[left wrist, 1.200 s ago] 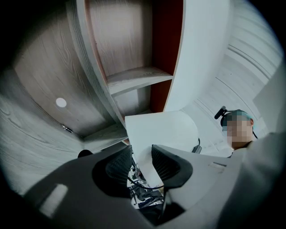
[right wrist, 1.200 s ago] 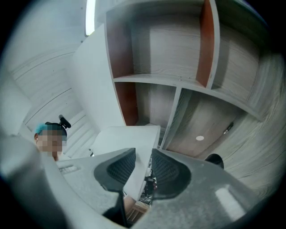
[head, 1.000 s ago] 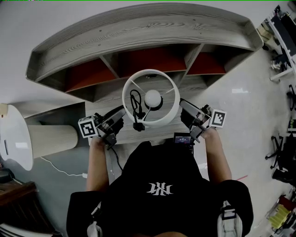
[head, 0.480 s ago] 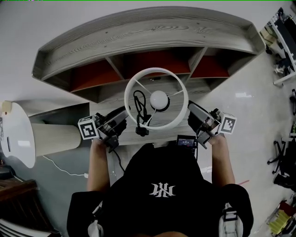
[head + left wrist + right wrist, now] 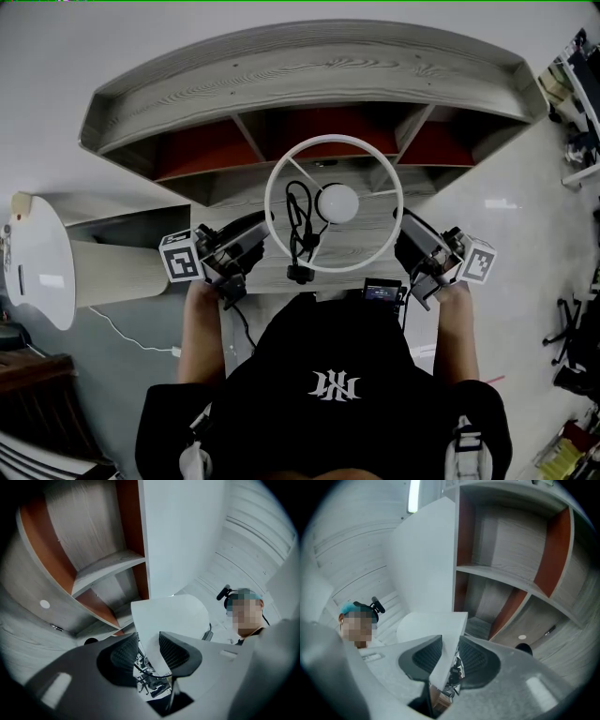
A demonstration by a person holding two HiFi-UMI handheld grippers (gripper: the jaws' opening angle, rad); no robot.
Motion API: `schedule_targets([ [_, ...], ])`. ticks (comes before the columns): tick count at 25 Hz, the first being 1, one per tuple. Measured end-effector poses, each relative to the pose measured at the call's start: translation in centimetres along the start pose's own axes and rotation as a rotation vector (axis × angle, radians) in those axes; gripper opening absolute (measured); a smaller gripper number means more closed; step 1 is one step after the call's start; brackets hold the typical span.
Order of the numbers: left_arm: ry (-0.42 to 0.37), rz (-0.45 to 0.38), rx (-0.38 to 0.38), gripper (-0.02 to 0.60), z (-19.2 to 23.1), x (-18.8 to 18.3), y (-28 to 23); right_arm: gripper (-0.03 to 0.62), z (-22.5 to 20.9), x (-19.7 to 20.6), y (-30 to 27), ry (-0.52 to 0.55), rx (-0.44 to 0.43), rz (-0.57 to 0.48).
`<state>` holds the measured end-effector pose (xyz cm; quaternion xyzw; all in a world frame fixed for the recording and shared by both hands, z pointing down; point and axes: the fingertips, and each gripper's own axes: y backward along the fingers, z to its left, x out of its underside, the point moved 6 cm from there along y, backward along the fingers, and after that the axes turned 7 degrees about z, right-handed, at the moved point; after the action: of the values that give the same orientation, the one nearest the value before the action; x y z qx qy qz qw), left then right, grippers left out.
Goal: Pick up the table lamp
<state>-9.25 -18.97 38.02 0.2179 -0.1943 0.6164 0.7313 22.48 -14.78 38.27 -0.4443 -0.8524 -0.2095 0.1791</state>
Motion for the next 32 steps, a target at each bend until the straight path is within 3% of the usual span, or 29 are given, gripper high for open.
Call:
schedule_targets([
  [22,0.024,0.012,0.004,0.137,0.3,0.71,-0.3,0.109,0.12,0.1,0.18,-0.007,-0.006,-0.035],
  [32,0.043,0.027,0.01,0.137,0.61,0.99,-0.46,0.109,-0.09,0.14,0.77,0.012,0.033,-0.037],
])
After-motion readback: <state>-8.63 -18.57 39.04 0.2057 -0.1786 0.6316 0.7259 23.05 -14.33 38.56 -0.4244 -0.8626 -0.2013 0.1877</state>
